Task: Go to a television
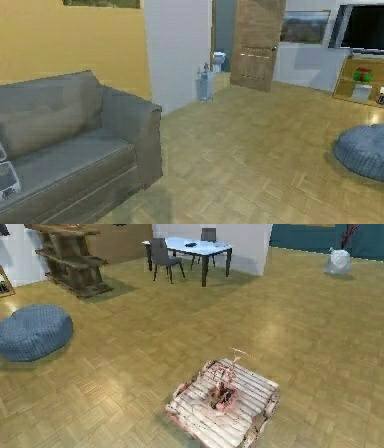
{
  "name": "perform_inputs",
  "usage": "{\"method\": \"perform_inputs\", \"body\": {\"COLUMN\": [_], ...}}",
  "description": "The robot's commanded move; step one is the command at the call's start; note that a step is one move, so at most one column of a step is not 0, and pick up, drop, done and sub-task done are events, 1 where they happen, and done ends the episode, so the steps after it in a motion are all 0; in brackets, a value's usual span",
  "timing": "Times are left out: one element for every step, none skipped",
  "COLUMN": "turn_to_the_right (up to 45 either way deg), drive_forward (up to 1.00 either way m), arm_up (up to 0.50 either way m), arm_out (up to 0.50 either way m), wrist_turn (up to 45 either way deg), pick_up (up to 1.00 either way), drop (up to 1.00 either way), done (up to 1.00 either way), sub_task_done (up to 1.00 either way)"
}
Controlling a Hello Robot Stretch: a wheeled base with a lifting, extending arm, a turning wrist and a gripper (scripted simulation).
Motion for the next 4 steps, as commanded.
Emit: {"method": "perform_inputs", "body": {"turn_to_the_right": [21.0,0.0,3.0,0.0], "drive_forward": [0.0,1.0,0.0,0.9], "arm_up": [0.0,0.0,0.0,0.0], "arm_out": [0.0,0.0,0.0,0.0], "wrist_turn": [0.0,0.0,0.0,0.0], "pick_up": [0.0,0.0,0.0,0.0], "drop": [0.0,0.0,0.0,0.0], "done": [0.0,0.0,0.0,0.0], "sub_task_done": [0.0,0.0,0.0,0.0]}}
